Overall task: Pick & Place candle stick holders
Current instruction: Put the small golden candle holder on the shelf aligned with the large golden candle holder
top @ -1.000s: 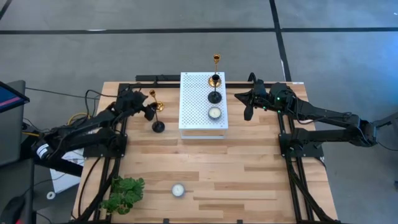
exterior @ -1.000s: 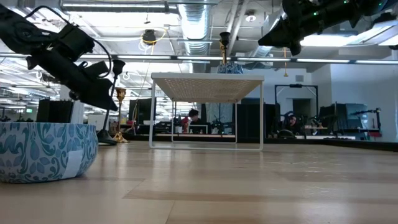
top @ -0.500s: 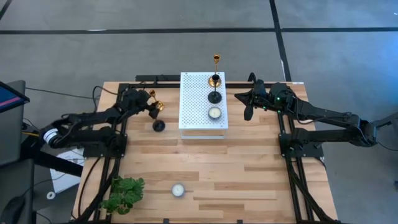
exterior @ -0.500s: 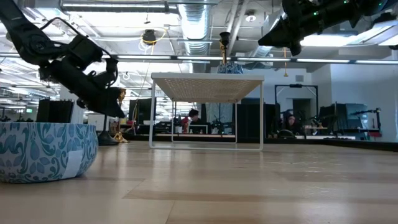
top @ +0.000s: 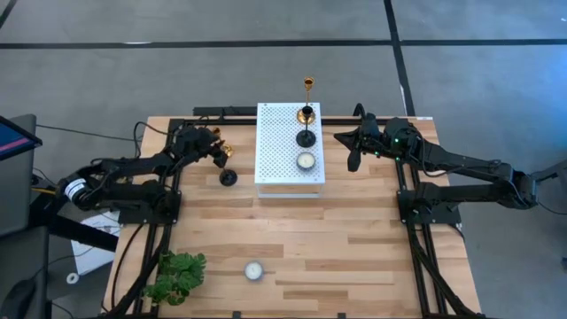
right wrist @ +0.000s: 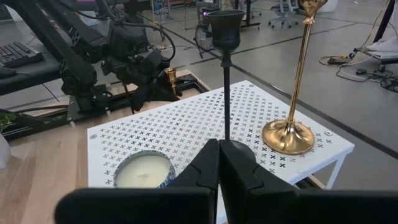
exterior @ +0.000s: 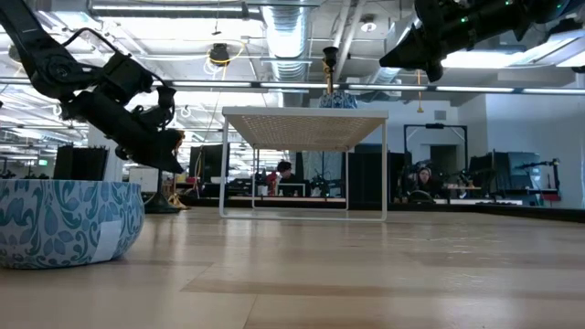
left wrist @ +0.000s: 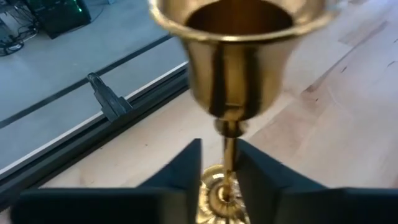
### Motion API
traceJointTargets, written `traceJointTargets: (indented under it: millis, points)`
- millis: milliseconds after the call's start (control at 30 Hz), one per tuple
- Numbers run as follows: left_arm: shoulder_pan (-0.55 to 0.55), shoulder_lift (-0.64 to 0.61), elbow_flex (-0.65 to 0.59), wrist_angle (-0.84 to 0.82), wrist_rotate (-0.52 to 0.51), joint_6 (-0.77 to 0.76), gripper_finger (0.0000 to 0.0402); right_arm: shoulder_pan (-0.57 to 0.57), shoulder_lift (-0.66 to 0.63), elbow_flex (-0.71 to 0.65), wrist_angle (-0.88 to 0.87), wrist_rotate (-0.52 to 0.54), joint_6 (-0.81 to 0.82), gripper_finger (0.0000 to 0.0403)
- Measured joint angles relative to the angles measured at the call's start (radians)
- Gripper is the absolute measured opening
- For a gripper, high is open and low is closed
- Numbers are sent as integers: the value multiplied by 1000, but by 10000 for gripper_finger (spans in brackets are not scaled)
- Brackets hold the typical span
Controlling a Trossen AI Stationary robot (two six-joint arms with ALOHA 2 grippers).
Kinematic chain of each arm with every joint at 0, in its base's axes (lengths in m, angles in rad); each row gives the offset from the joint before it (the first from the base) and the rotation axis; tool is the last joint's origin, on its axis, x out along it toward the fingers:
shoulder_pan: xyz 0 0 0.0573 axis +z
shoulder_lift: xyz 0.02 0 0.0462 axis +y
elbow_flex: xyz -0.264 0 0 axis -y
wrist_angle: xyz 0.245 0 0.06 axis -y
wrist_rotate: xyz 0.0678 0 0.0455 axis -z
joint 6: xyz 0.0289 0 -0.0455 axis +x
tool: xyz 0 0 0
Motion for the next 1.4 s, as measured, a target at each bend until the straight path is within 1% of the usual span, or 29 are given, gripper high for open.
traceJointTargets:
  millis: [133,167,333,533,600,700,767,833,933,1033,1233,1400]
  points:
    - [0,-1,0,1,3,-16,23,0,0,0,0,0,0,0]
    - [0,-1,0,2,1,-25,17,0,0,0,0,0,0,0]
    - [-3,-21,0,-5,-3,-47,26,0,0,0,0,0,0,0]
    - [-4,-96,0,-16,-4,-53,15,0,0,0,0,0,0,0]
    - [-4,-132,0,-56,-29,-53,15,0,0,0,0,0,0,0]
    - [-4,-190,0,-159,-89,-60,15,0,0,0,0,-1,0,0]
    - [-4,-232,0,-218,-127,-90,15,0,0,0,0,-2,0,0]
    - [-4,-275,0,-259,-144,-111,15,0,0,0,0,-3,-2,0]
    - [-4,-334,0,-269,-167,-121,15,0,0,0,0,-4,-4,0]
    - [-4,-385,0,-273,-210,-121,15,0,0,0,0,-4,-4,0]
    - [-4,-459,0,-331,-305,-155,15,0,0,0,0,-4,-5,0]
    - [-17,-495,21,-333,-318,-177,15,0,0,0,0,-4,-9,0]
